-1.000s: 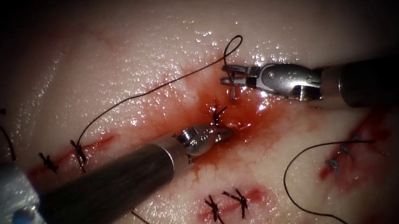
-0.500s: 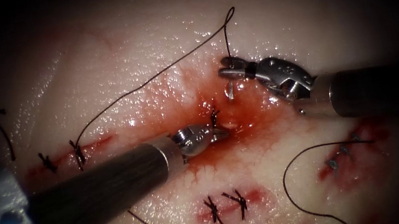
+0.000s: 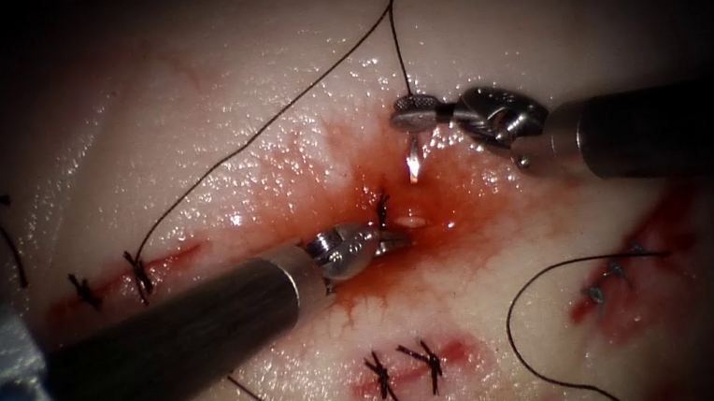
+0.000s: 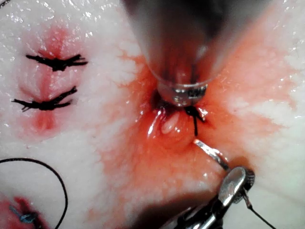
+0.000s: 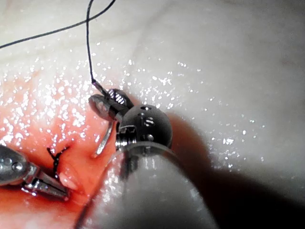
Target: Wound Closure
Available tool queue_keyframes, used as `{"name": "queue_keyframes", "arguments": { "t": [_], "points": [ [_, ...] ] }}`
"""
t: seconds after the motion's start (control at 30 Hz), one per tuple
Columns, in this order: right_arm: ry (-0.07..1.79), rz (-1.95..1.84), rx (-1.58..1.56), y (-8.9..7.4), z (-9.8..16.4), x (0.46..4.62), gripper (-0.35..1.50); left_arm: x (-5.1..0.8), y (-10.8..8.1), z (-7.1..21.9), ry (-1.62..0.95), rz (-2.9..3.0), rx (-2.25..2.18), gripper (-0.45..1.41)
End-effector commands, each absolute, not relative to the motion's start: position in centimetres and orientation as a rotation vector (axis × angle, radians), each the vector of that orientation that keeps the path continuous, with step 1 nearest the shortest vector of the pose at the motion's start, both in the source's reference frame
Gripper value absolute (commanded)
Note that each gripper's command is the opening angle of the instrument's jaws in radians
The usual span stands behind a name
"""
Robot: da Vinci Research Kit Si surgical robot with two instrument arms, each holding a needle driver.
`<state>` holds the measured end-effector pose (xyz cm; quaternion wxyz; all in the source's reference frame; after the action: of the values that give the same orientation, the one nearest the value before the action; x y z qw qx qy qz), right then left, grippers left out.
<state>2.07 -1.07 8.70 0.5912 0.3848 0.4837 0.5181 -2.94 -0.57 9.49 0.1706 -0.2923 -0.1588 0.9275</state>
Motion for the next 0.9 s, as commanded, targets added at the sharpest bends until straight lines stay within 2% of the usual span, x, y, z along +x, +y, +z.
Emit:
{"name": "queue_keyframes", "arguments": {
  "t": [0.03, 0.37, 0.9],
  "points": [
    [1.112, 1.225, 0.933, -1.12, 8.73, 2.16, -0.35, -2.99, -0.57, 9.55, -0.455, 2.634, -0.834, -0.16],
    [1.013, 1.350, 1.157, -1.37, 8.55, 2.14, -0.35, -2.95, -0.53, 9.51, -0.451, 2.636, -0.830, -0.16],
    [1.052, 1.349, 1.284, -1.61, 8.36, 2.37, -0.35, -2.91, -0.50, 9.49, -0.452, 2.637, -0.829, -0.15]
  ]
}}
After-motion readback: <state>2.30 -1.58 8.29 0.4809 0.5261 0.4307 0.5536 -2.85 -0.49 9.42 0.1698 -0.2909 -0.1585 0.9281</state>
